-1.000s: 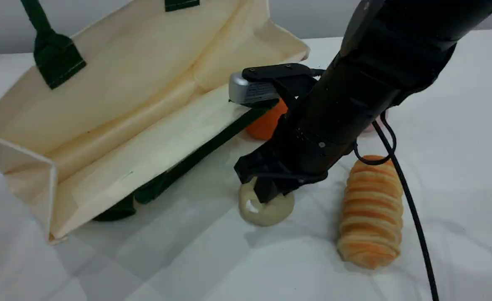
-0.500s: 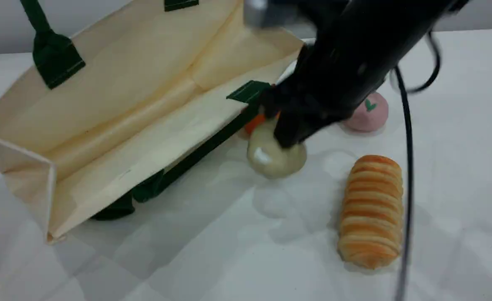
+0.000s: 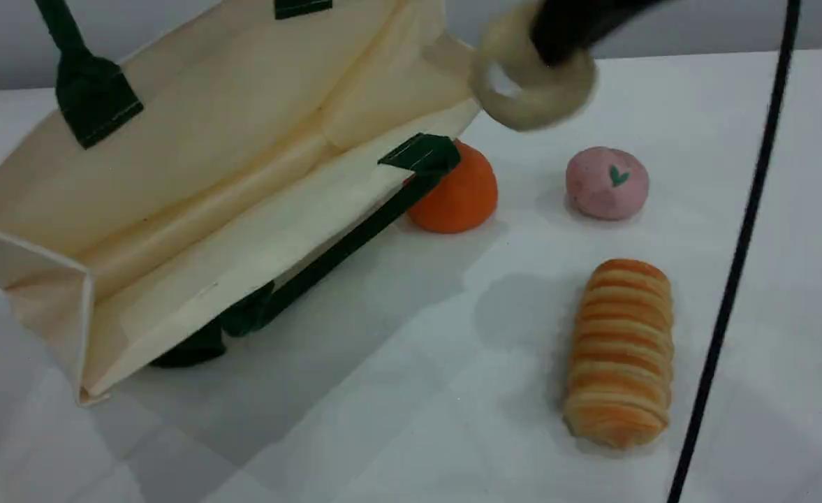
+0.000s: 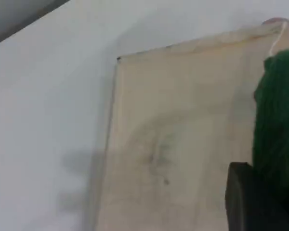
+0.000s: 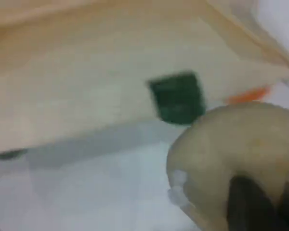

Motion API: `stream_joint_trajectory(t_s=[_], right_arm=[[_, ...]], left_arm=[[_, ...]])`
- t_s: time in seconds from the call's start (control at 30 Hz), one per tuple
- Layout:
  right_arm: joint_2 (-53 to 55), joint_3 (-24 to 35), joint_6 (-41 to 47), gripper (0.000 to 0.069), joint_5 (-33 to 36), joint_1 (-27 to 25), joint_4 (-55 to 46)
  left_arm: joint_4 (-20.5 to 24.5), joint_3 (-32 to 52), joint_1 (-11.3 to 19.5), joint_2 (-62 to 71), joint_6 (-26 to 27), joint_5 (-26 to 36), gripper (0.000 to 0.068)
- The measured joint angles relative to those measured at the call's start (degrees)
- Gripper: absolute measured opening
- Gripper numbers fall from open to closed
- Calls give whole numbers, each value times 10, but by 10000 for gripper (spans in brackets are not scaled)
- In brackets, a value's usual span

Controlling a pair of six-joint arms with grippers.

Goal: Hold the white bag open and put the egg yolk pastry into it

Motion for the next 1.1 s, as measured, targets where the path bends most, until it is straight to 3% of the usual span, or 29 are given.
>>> stream_joint_trajectory(t_s=[0.33, 0.63, 0.83, 1.1], right_arm=[[27, -1, -14, 39, -136, 148, 10], [119, -31, -33, 39, -310, 150, 10], [208, -98, -69, 39, -306, 150, 9], [273, -109, -80, 33, -312, 150, 9]], left_arm=[[-68, 0, 0, -1, -1, 1, 89], [-72, 0, 0, -1, -1, 1, 89], [-72, 0, 0, -1, -1, 0, 89], [-73, 0, 0, -1, 1, 0, 89]])
